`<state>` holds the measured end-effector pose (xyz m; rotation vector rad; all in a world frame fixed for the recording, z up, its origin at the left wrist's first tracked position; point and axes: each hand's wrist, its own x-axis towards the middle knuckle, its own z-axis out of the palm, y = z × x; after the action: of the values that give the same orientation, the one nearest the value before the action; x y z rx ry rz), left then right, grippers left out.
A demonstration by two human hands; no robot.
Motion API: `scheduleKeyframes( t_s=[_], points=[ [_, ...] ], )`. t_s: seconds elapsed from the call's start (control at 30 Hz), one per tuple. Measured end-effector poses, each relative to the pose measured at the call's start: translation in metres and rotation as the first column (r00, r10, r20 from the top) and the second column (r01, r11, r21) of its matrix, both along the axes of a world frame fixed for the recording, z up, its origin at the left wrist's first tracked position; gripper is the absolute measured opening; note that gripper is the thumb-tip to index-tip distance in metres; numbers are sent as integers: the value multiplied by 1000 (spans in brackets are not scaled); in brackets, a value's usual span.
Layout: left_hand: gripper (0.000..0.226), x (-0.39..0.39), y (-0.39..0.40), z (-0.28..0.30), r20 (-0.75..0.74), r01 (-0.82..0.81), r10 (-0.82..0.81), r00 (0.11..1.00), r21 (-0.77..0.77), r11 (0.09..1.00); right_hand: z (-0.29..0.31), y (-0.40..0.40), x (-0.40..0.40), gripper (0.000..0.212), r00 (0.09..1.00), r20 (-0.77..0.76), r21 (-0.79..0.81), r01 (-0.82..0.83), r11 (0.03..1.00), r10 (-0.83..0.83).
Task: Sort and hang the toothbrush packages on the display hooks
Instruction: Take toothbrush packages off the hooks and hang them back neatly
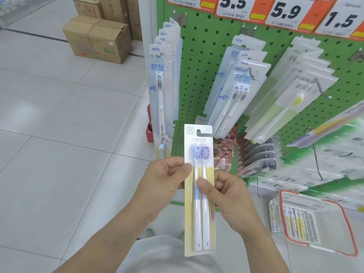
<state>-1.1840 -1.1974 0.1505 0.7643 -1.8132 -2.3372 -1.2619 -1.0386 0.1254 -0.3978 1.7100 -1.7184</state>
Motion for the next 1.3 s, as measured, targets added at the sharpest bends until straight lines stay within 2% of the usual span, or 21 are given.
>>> scheduleKeyframes(
  t_s=[0.13, 0.23, 0.4, 0.5, 0.6, 0.77, 0.87, 0.93, 1.1, 1.3],
  points=[
    [18, 2, -2, -5, 9, -86, 86, 996, 23, 996, 4, 5, 1, 28, 989, 51, 54, -141, 989, 138],
    [18, 1, -5, -6, 14, -118, 118, 993, 29, 993, 5, 10, 1, 13, 970, 52, 100, -240, 966, 236],
    [20, 3, -2, -8, 54, -31, 28, 998, 44, 999, 5, 10, -1, 10, 979, 19, 79, -203, 976, 202],
    [18, 4, -2, -9, 56, -39, 36, 998, 63, 997, 4, 10, -2, 26, 977, 35, 57, -211, 976, 209],
    [18, 3, -2, -8, 39, -95, 92, 995, 78, 992, 4, 12, -3, 38, 951, 72, 40, -303, 952, 299],
    [17, -2, -1, -4, 41, -76, 73, 996, 75, 994, 4, 12, -7, 34, 942, 68, 32, -332, 943, 329],
    [18, -3, -2, -4, 54, 2, -5, 999, 45, 999, 6, 11, -8, 23, 952, 93, 31, -295, 955, 291],
    [16, -4, 0, -6, 42, -20, 19, 999, 20, 1000, 7, 11, -8, 18, 948, 89, 68, -311, 948, 304],
    [17, -10, 3, -10, 15, -130, 129, 991, 26, 991, 14, 18, -7, 21, 881, 152, 66, -460, 885, 447],
    [21, -10, 4, -14, 37, -73, 71, 997, 54, 996, 8, 16, -7, 22, 906, 108, 104, -420, 902, 409]
  ],
)
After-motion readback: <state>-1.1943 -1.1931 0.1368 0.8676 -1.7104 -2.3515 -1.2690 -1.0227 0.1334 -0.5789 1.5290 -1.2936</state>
